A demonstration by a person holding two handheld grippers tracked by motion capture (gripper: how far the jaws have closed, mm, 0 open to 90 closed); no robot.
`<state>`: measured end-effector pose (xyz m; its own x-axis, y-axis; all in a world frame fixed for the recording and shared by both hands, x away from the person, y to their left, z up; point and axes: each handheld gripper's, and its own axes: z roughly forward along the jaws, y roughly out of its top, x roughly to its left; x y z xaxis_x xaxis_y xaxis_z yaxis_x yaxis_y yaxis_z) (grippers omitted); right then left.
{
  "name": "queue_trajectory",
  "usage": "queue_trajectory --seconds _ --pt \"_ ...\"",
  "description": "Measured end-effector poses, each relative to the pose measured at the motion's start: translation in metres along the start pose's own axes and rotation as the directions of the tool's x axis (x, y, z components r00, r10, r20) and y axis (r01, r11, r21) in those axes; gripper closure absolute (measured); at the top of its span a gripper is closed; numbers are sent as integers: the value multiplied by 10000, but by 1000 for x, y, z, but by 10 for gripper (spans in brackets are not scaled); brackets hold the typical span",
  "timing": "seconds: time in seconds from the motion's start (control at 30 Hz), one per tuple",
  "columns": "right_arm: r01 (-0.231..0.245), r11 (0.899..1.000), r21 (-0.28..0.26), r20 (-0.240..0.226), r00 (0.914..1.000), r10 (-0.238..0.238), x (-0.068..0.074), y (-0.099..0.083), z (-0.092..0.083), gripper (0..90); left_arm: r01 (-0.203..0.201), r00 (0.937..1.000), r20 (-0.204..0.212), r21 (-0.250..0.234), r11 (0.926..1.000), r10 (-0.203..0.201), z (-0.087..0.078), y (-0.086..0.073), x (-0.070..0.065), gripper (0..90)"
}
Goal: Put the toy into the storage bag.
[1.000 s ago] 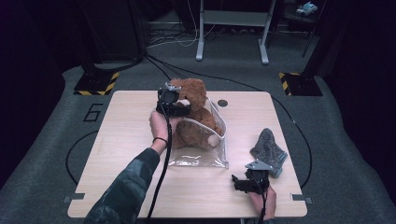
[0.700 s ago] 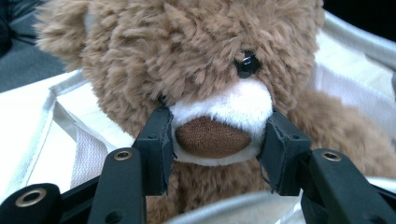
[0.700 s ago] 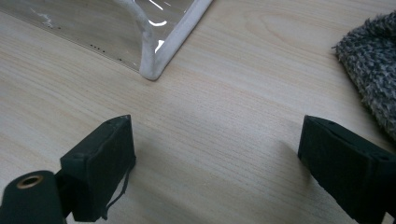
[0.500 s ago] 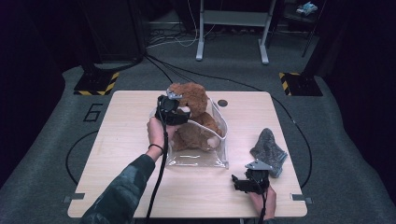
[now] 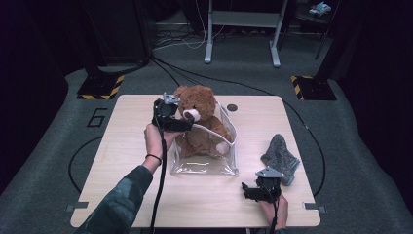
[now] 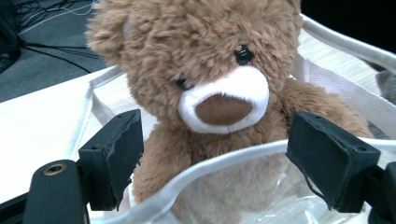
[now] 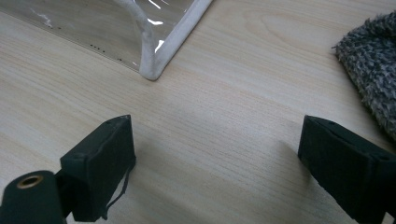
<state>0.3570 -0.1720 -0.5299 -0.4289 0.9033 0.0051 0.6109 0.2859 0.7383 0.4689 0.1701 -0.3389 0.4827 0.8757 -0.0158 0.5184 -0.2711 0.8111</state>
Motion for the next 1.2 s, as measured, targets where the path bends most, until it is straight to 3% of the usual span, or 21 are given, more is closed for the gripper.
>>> queue_trajectory --seconds 0.23,0.53,0.93,1.2 --pt "1 10000 -4 0 10000 -1 0 0 0 100 86 10000 -35 -75 9999 -87 -22 -5 14 156" --pt "6 10000 6 23 10000 -6 0 0 0 100 -165 9998 -135 -13 9999 165 -53 -21 30 143" --pt "8 10000 4 35 10000 -8 0 0 0 100 181 9988 -457 -284 9994 -194 -80 -67 49 143" --pt "22 10000 -1 46 10000 -22 0 0 0 100 514 9957 -771 -19 9987 -514 -84 -111 62 143"
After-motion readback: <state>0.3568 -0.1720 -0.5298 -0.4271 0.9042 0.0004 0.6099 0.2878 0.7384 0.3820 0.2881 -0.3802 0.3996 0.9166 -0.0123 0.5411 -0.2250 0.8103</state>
